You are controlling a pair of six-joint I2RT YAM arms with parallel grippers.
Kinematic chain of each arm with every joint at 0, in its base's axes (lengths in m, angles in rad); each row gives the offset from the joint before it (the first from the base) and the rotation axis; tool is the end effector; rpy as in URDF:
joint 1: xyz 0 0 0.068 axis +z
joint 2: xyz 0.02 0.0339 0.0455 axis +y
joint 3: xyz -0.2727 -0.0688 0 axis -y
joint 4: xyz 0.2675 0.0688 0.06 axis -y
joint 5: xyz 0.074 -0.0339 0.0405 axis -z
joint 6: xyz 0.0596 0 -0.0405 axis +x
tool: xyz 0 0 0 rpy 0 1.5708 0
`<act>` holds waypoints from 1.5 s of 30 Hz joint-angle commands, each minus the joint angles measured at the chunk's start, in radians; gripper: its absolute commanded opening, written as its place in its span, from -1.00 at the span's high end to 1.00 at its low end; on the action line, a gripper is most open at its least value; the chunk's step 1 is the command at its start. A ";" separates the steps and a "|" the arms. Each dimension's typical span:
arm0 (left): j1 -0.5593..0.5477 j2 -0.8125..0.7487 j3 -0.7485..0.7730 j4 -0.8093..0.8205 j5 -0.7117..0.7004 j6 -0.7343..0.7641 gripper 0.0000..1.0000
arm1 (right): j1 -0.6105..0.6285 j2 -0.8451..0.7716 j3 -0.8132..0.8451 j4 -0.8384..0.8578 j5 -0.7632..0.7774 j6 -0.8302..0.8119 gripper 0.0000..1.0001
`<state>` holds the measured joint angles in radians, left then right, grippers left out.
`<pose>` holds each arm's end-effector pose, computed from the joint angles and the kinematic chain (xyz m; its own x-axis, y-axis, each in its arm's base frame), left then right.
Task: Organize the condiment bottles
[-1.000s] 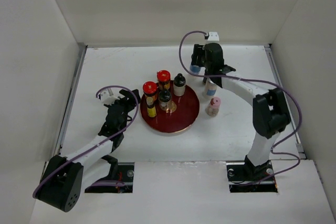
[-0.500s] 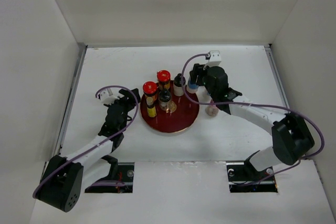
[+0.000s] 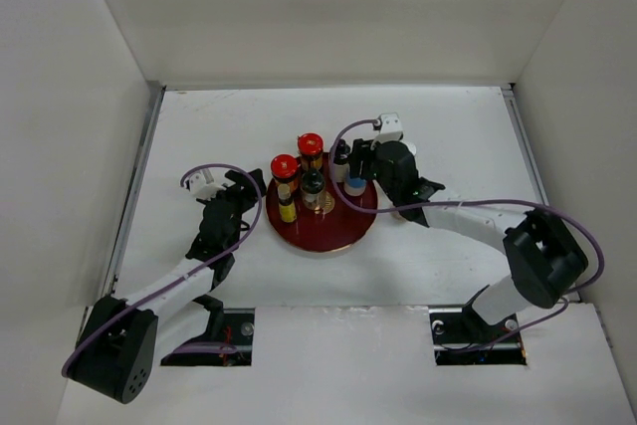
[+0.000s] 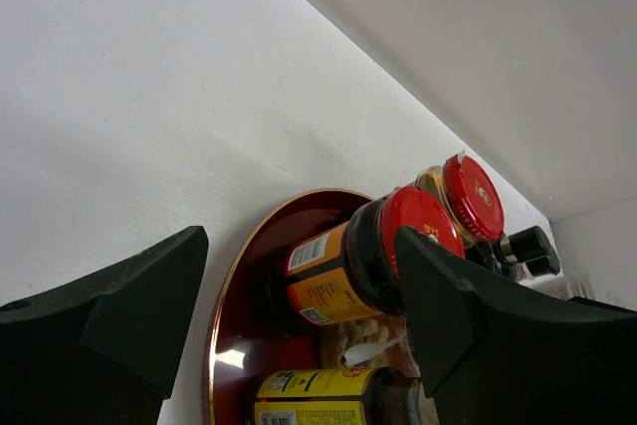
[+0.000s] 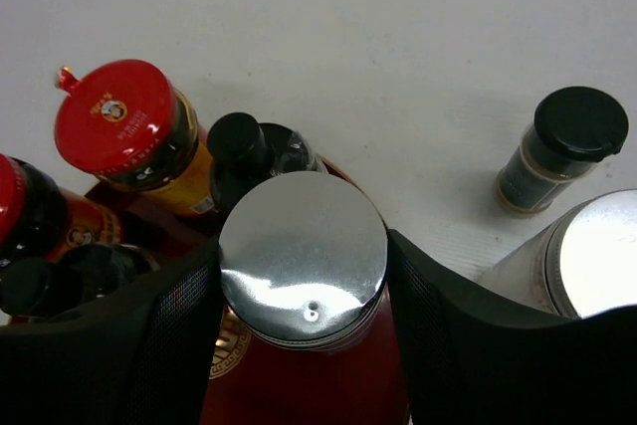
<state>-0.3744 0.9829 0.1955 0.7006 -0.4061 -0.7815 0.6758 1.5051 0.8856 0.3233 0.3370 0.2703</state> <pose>0.2211 -0.0616 0.1821 -0.0359 -0.6811 -0.7313 -0.0783 0.7314 -0.6774 0.3083 0.2219 0.2411 -0.3112 0.0735 -0.9475 -0.2703 0.9490 0.1624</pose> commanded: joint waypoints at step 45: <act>-0.010 0.003 -0.005 0.063 0.001 -0.006 -0.49 | -0.196 0.003 0.036 -0.109 0.226 0.104 -0.51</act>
<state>-0.3866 0.9859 0.1955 0.7071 -0.4065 -0.7822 0.4847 1.5009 0.8814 0.2127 0.5781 0.3637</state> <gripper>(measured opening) 0.748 0.762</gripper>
